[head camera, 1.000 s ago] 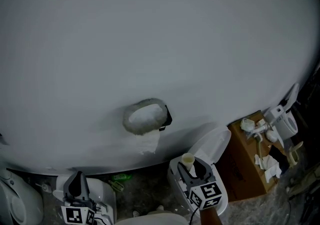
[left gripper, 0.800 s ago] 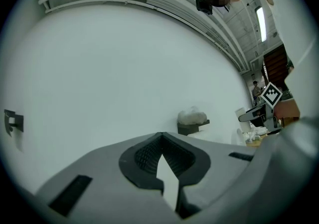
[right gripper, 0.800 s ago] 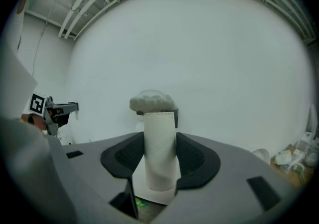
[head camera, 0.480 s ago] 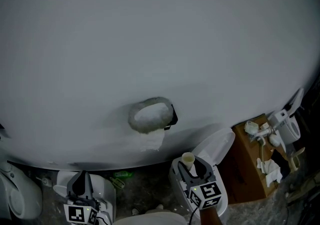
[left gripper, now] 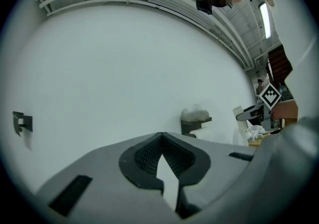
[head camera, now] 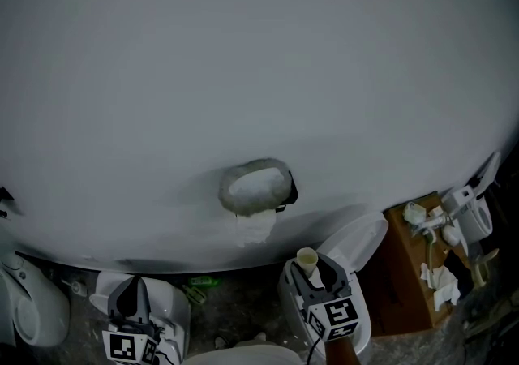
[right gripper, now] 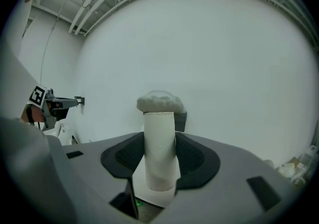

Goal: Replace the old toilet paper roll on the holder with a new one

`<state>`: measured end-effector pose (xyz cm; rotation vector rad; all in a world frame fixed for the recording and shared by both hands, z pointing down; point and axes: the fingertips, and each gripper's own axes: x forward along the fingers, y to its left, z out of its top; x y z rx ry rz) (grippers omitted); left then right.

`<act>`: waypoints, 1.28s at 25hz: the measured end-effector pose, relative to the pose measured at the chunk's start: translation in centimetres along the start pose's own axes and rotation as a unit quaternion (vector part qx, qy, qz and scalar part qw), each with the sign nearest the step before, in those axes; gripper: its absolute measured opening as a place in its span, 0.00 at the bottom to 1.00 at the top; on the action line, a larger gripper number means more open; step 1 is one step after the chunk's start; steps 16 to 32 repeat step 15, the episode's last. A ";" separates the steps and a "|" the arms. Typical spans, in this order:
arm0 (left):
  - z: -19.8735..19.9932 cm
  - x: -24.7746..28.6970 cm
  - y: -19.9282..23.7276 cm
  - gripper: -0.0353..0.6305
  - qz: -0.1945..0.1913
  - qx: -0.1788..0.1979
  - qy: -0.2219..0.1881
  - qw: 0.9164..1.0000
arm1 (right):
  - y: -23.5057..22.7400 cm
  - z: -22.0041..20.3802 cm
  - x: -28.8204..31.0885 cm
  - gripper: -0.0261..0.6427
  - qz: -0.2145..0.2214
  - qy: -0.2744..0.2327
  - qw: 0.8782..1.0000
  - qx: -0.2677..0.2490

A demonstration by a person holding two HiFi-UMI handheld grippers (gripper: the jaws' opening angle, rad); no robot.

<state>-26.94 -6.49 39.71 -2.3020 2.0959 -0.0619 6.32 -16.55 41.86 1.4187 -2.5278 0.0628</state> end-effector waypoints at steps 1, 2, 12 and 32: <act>-0.1 0.0 0.0 0.06 -0.002 0.003 0.001 1.000 | -0.1 0.0 0.0 0.32 -0.001 0.001 1.000 0.000; -0.2 0.0 0.0 0.06 -0.004 0.005 0.002 1.000 | -0.1 -0.1 -0.1 0.32 -0.002 0.001 1.000 0.000; -0.6 0.1 -1.0 0.06 -0.016 0.004 0.004 1.000 | -0.3 -0.4 -1.0 0.32 -0.001 0.003 1.000 -0.002; -0.6 0.2 -1.1 0.06 -0.016 0.005 0.003 1.000 | -0.4 -0.4 -1.0 0.32 -0.001 0.001 1.000 -0.006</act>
